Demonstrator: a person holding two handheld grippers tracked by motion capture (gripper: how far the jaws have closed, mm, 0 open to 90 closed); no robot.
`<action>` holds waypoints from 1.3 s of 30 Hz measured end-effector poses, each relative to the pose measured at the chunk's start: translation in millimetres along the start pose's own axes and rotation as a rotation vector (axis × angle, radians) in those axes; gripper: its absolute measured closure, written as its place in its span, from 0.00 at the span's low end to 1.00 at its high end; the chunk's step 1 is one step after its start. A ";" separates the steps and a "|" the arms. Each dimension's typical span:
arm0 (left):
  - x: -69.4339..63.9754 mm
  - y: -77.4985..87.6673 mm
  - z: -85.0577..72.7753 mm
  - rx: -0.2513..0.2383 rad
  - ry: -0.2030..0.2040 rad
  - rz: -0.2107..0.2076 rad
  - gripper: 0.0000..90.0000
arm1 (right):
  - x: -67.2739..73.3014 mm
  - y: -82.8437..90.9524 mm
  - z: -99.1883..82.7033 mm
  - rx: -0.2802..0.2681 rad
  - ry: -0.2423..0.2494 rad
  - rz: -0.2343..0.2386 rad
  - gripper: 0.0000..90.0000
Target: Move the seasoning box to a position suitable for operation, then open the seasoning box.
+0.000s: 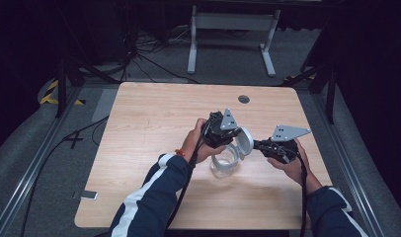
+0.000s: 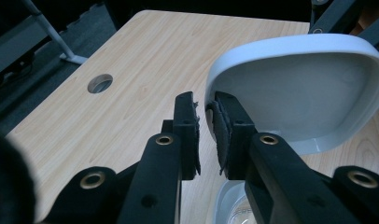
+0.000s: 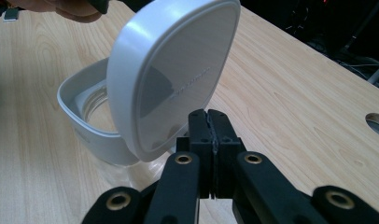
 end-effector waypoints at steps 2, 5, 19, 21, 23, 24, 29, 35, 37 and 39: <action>0.0 0.0 0.0 -0.001 0.006 0.001 0.82 | 0.2 -0.2 0.2 0.001 -0.002 0.001 1.00; 3.8 4.3 -4.8 0.021 0.005 0.023 0.71 | -0.3 -0.1 -0.6 0.001 -0.010 0.003 1.00; 12.3 52.9 -34.9 0.070 0.011 0.100 0.41 | 0.3 5.9 -1.4 0.009 0.005 -0.008 0.99; 12.8 67.9 -46.7 0.088 0.005 0.121 0.38 | 0.2 8.0 -2.7 0.013 0.000 -0.011 0.99; 11.8 72.2 -51.7 0.099 0.006 0.125 0.37 | -0.4 8.6 -3.4 0.015 0.009 -0.017 0.99; 10.1 80.2 -63.4 0.129 -0.005 0.135 0.36 | -0.7 10.9 -4.9 0.021 0.010 -0.025 0.98; 6.3 98.0 -93.0 0.143 0.026 0.146 0.36 | -0.6 15.8 -9.4 0.036 0.020 -0.042 0.96; 4.1 112.4 -123.5 0.189 0.054 0.158 0.35 | -0.4 22.9 -11.8 0.050 0.034 -0.066 0.94; 3.6 116.6 -132.5 0.208 0.063 0.163 0.35 | -0.4 25.1 -13.3 0.059 0.041 -0.074 0.93; 2.3 121.5 -146.1 0.238 0.060 0.164 0.34 | 0.3 28.2 -15.3 0.066 0.042 -0.078 0.92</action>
Point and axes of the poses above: each handheld gripper's, and its own axes: y roughly backward along the jaws, z roughly out of its top, x roughly to its left, the point moved 6 cm from there along -y, roughly forward along the jaws, and after that the axes turned 10 degrees about -y, right-handed, at the moved point
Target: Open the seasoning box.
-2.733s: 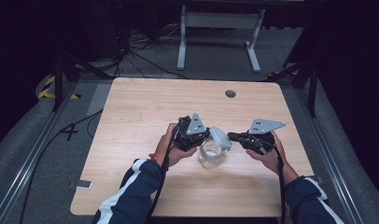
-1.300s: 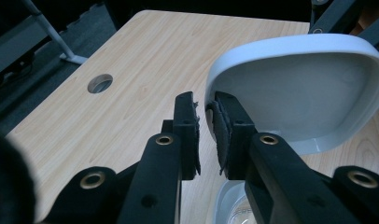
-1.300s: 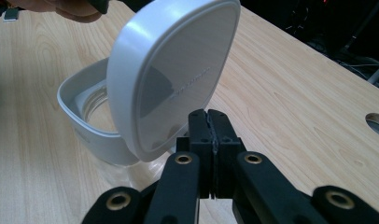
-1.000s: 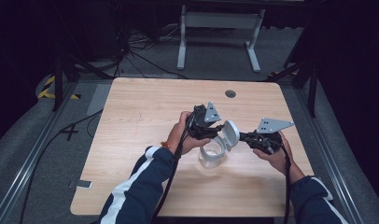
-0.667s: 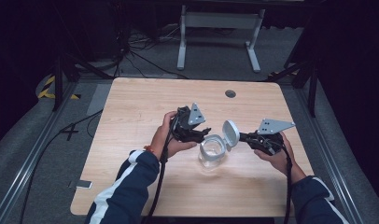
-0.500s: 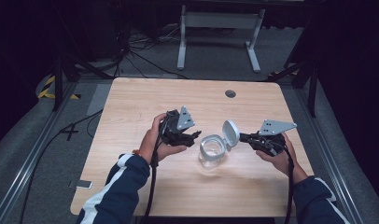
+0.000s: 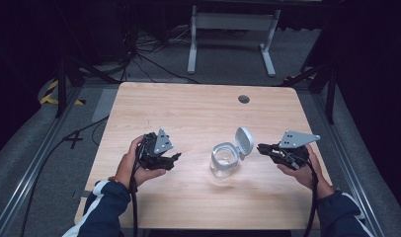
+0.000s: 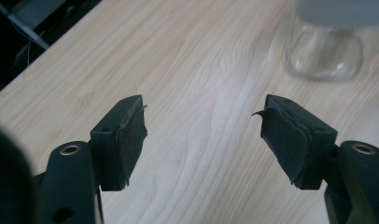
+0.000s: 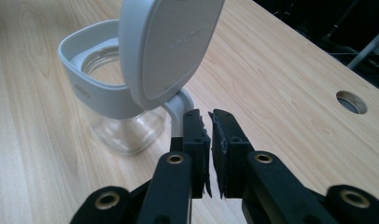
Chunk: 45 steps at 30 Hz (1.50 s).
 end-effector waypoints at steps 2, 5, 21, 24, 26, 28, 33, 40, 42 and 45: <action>-0.8 0.3 -5.5 0.013 0.001 -0.001 0.34 | 0.3 1.4 -1.5 0.006 0.000 -0.004 0.91; -3.7 1.5 -20.0 0.051 -0.014 0.002 0.33 | -0.8 6.4 -10.6 0.037 0.014 -0.030 0.89; -14.5 6.2 -65.9 0.109 0.018 -0.031 0.33 | -13.3 28.0 -53.1 0.096 -0.013 -0.090 0.73; -15.0 6.2 -78.0 0.119 0.043 -0.037 0.32 | -16.8 35.2 -65.0 0.093 -0.031 -0.100 0.61; -15.5 6.0 -83.7 0.119 0.050 -0.044 0.31 | -20.1 38.5 -74.8 0.115 -0.033 -0.125 0.54; -17.3 5.6 -88.2 0.123 0.061 -0.054 0.31 | -21.2 39.3 -78.7 0.125 -0.037 -0.133 0.52; -20.9 5.3 -100.1 0.106 0.089 -0.062 0.30 | -25.2 45.8 -106.9 0.168 -0.069 -0.165 0.49; -25.3 3.9 -120.2 0.075 0.176 -0.081 0.29 | -32.3 57.2 -141.8 0.130 -0.190 -0.187 0.40; -25.1 5.6 -125.1 0.062 0.205 -0.102 0.28 | -33.1 60.6 -150.3 0.126 -0.221 -0.180 0.39; -24.8 5.7 -130.7 0.025 0.248 -0.099 0.26 | -34.6 63.3 -162.0 0.131 -0.271 -0.189 0.36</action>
Point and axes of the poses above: each handheld gripper's, and its own axes: y roughly backward along the jaws, z roughly out of its top, x roughly to its left, the point moved 6 cm from there along -y, roughly forward along the jaws, and after that the axes turned 10 degrees about -y, right-handed, at the moved point
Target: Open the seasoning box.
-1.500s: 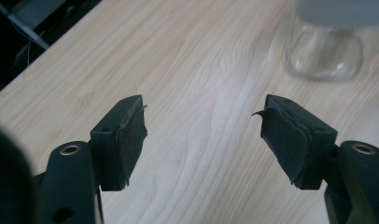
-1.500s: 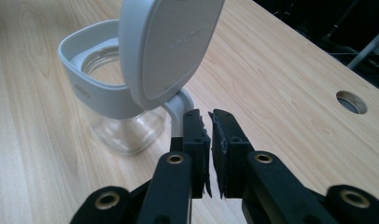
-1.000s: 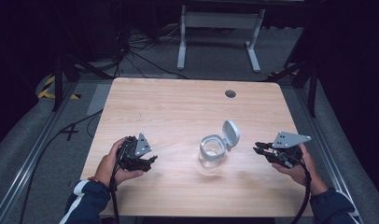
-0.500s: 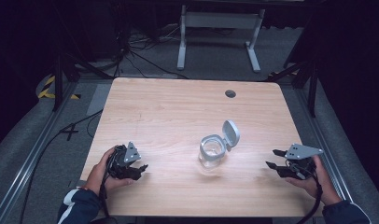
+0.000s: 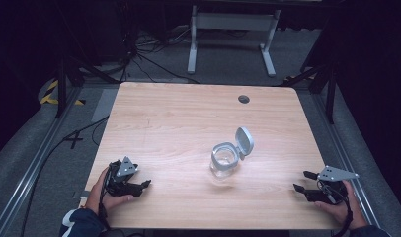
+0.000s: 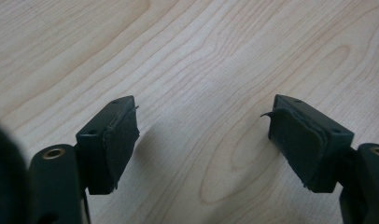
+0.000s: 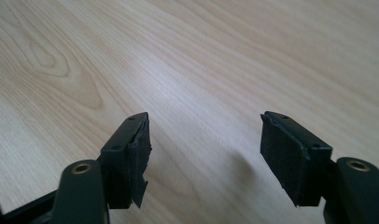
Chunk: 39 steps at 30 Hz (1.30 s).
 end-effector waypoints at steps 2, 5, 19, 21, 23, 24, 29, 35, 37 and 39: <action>1.6 -0.6 -3.1 -0.020 0.021 -0.003 0.22 | -3.5 0.1 -6.9 -0.002 -0.031 -0.005 0.33; 1.5 0.9 -4.1 -0.011 0.027 0.002 0.22 | -5.9 0.9 -10.3 -0.015 -0.078 0.007 0.30; 3.6 -0.1 -5.1 -0.002 0.066 0.022 0.18 | -5.1 1.7 -11.4 -0.018 -0.080 -0.002 0.30; 3.3 0.0 -5.3 0.000 0.069 0.022 0.18 | -5.1 1.8 -11.5 -0.018 -0.080 -0.002 0.30; 3.6 -0.1 -5.2 0.000 0.069 0.025 0.17 | -5.1 1.8 -11.5 -0.018 -0.081 -0.003 0.30; 3.5 -0.2 -5.2 0.000 0.072 0.027 0.17 | -5.1 1.7 -11.5 -0.017 -0.082 -0.001 0.30; 3.4 -0.3 -5.2 0.000 0.074 0.028 0.17 | -5.3 1.3 -11.2 -0.017 -0.080 0.001 0.30; 3.4 -0.3 -5.2 0.000 0.074 0.028 0.17 | -5.3 1.3 -11.2 -0.017 -0.080 0.001 0.30; 3.4 -0.3 -5.1 0.000 0.075 0.028 0.17 | -5.3 1.3 -11.2 -0.017 -0.080 0.001 0.30; 3.6 -0.3 -5.2 0.000 0.072 0.028 0.17 | -5.3 1.3 -11.2 -0.017 -0.080 0.001 0.30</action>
Point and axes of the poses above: each handheld gripper's, and its own axes: y roughly backward along the jaws, z roughly out of its top, x roughly to its left, the point moved 6 cm from there along -y, roughly forward along the jaws, and after that the axes turned 10 degrees about -y, right-handed, at the moved point
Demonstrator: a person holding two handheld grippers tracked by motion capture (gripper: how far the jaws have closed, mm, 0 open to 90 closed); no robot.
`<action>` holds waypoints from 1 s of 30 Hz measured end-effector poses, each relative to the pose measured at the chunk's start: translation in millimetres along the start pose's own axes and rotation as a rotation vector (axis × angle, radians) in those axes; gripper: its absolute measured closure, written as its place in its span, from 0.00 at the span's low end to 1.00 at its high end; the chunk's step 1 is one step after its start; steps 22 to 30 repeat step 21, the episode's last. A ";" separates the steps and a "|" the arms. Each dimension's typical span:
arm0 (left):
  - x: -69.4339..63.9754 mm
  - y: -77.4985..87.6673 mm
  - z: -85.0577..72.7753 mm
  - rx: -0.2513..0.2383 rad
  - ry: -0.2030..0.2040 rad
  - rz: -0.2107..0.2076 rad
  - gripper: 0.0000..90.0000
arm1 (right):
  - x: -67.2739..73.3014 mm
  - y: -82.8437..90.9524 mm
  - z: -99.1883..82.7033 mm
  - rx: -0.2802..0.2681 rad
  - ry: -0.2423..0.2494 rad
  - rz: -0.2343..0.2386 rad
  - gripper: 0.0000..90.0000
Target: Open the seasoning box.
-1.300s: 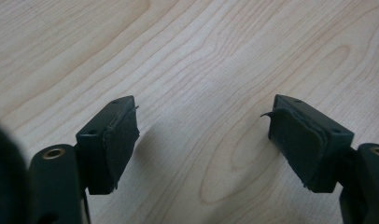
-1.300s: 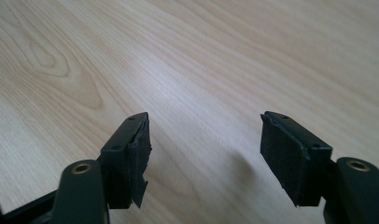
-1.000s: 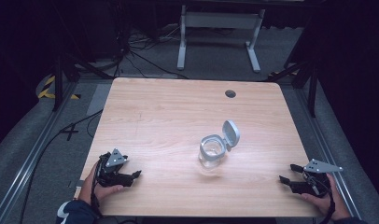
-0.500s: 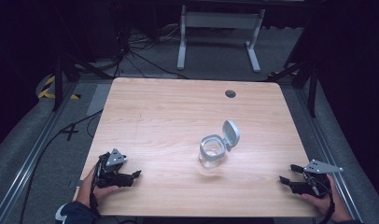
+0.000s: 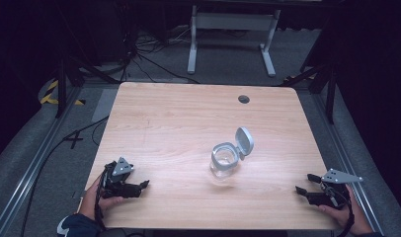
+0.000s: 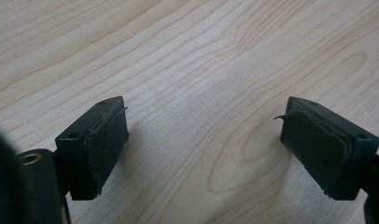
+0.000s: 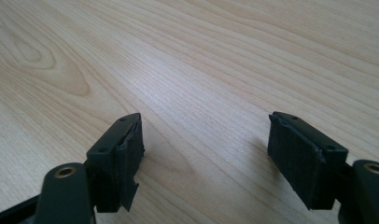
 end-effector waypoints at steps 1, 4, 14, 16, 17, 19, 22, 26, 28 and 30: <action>-0.2 0.0 0.0 0.000 0.003 0.000 0.17 | -0.1 0.2 0.0 0.002 0.001 0.001 0.29; -0.2 0.0 0.0 0.000 0.003 0.000 0.17 | 0.0 -0.1 0.2 0.003 0.001 0.003 0.29; -0.1 0.0 0.0 0.000 0.002 -0.001 0.17 | -0.2 -0.3 0.4 0.009 0.005 0.007 0.28; -0.1 0.0 0.0 0.000 0.003 -0.001 0.17 | -0.2 -0.3 0.4 0.009 0.005 0.008 0.28; -0.1 -0.1 0.0 0.000 0.003 -0.001 0.17 | -0.1 -0.4 0.5 0.010 0.006 0.010 0.28; -0.2 -0.1 0.0 0.000 0.004 -0.001 0.17 | -0.1 -0.7 0.6 0.009 0.007 0.012 0.28; -0.2 -0.1 0.0 0.000 0.004 -0.001 0.17 | -0.1 -0.9 0.8 0.008 0.008 0.011 0.27; -0.2 -0.1 0.0 0.000 0.004 -0.001 0.17 | -0.1 -0.9 0.8 0.008 0.008 0.011 0.27; -0.2 -0.1 0.0 0.000 0.004 -0.001 0.17 | -0.1 -0.9 0.8 0.008 0.008 0.011 0.27; -0.2 -0.1 0.0 0.000 0.004 -0.001 0.17 | -0.1 -0.9 0.8 0.008 0.008 0.011 0.27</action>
Point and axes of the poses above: each handheld gripper's, and its own axes: y roughly backward along the jaws, z roughly out of its top, x roughly to its left, the point moved 6 cm from there along -y, roughly forward along the jaws, and after that the axes turned 10 degrees about -y, right-handed, at the moved point
